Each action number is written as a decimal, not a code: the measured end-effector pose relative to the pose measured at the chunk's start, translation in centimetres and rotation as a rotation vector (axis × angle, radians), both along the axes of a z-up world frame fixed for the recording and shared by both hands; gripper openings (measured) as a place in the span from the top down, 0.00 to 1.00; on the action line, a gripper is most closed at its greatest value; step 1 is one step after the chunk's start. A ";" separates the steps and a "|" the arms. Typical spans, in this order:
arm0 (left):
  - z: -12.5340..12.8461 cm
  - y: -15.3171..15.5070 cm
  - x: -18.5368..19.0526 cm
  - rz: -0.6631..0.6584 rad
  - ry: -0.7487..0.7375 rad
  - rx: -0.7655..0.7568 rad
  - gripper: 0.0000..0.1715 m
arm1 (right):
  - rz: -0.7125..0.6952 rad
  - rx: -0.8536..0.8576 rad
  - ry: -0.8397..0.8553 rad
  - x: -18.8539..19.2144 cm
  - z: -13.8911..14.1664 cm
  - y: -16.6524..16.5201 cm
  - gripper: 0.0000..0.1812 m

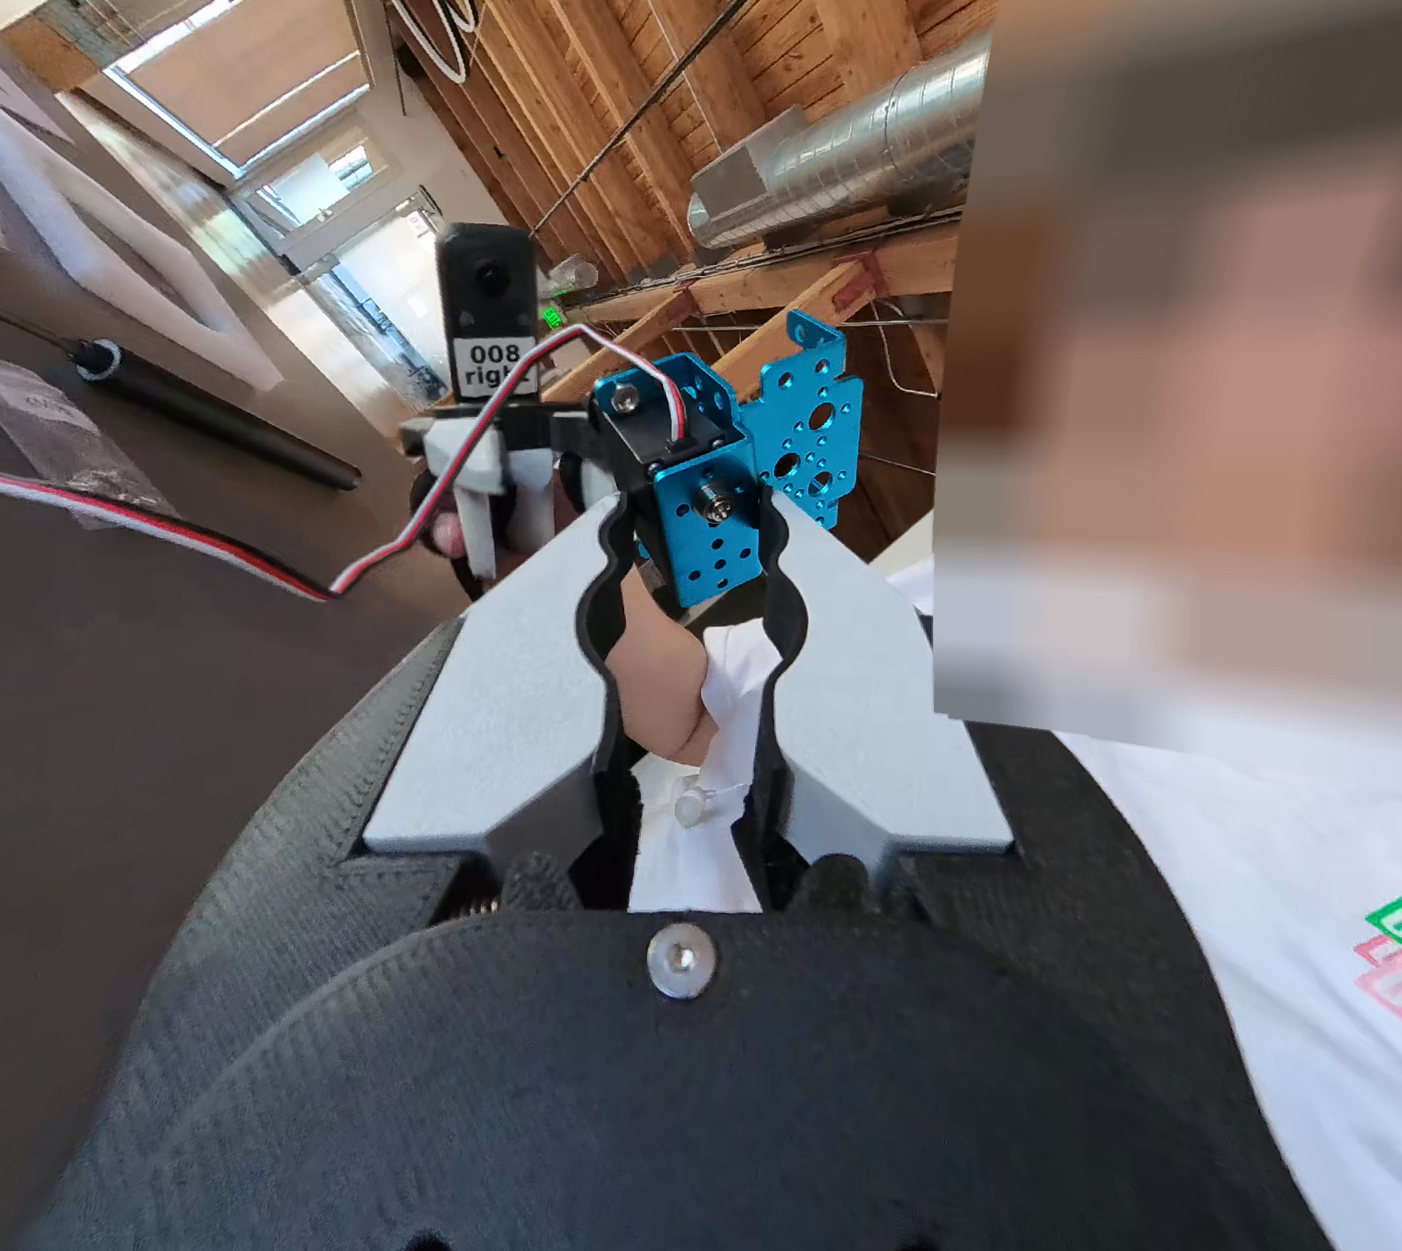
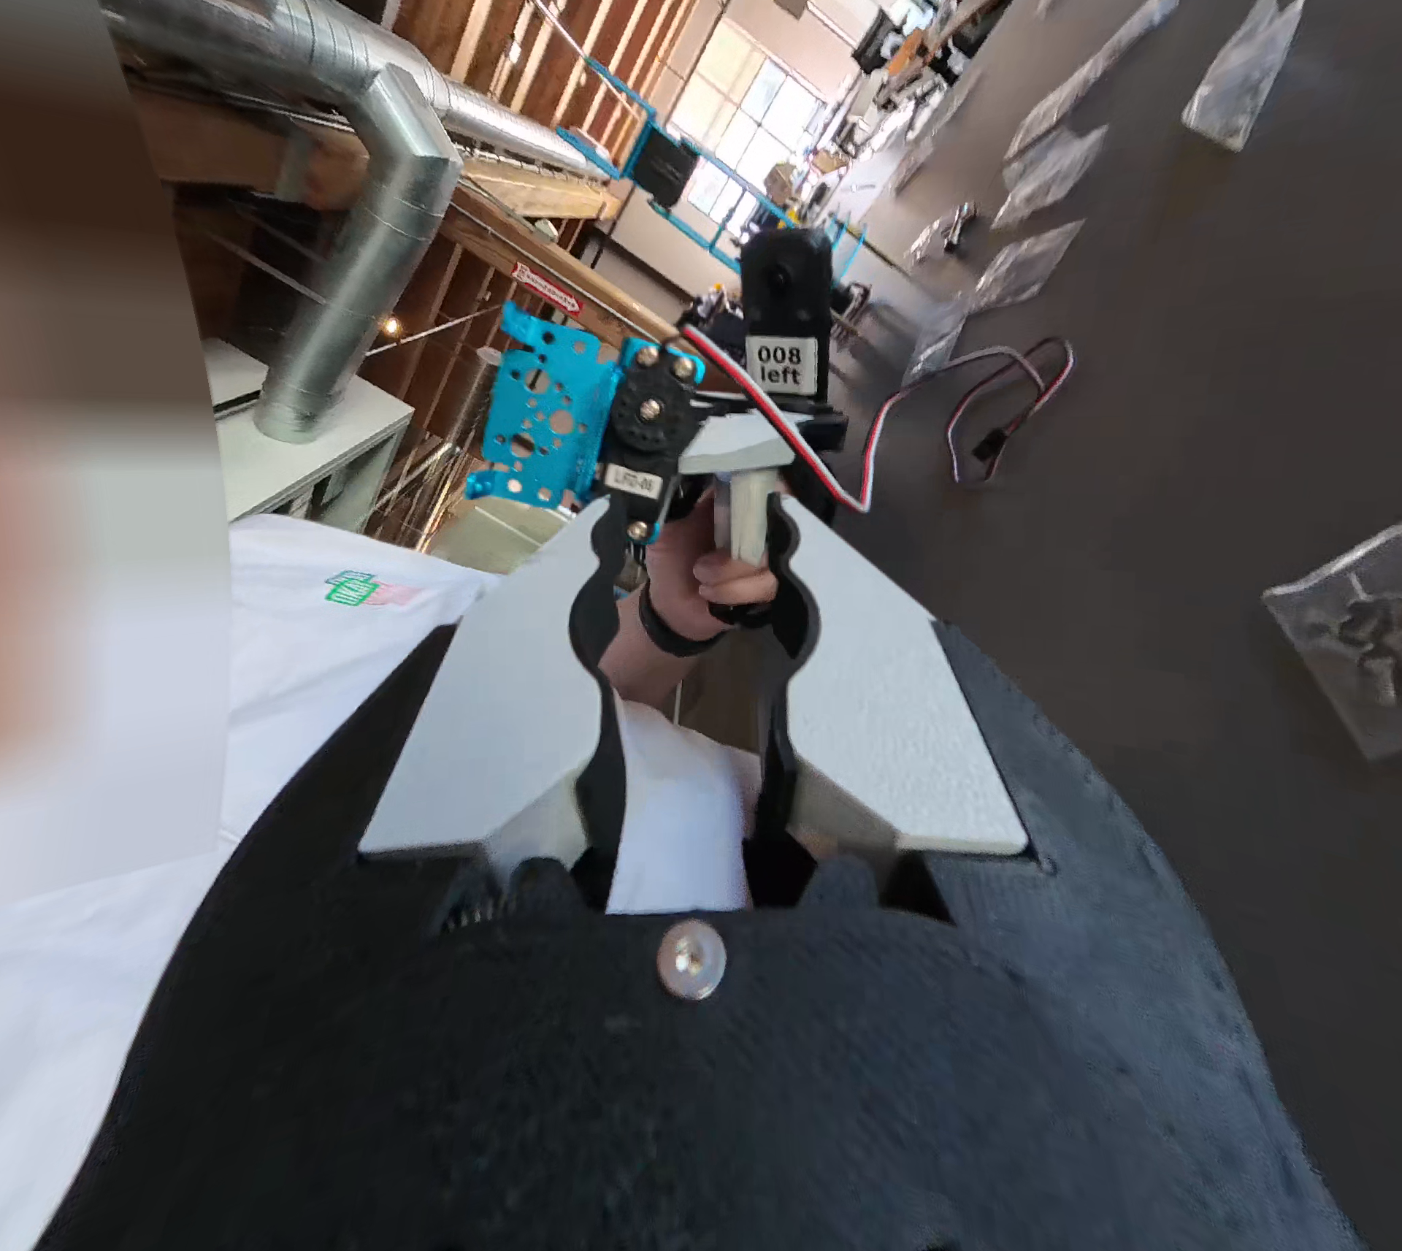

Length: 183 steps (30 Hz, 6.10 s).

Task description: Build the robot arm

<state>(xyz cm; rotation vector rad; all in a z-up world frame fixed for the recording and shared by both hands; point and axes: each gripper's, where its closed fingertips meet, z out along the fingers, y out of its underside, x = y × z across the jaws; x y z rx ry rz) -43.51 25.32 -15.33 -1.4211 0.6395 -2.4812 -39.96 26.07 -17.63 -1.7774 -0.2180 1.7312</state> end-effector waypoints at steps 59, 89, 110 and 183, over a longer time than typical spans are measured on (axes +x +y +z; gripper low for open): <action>-9.9 0.0 2.7 -0.153 0.514 1.160 0.52 | 0.109 2.255 -1.110 -1.6 -5.7 -1.1 0.89; -10.7 -1.4 2.2 0.055 0.596 1.257 0.61 | 0.191 0.029 -0.257 1.1 -6.2 0.3 0.85; -11.1 -0.7 2.5 0.207 0.727 1.260 0.62 | -0.027 0.202 -0.404 0.4 -4.4 0.3 0.67; -9.3 0.5 0.5 -0.101 0.485 1.138 0.71 | 0.386 0.735 -1.109 -3.9 -6.8 0.8 0.76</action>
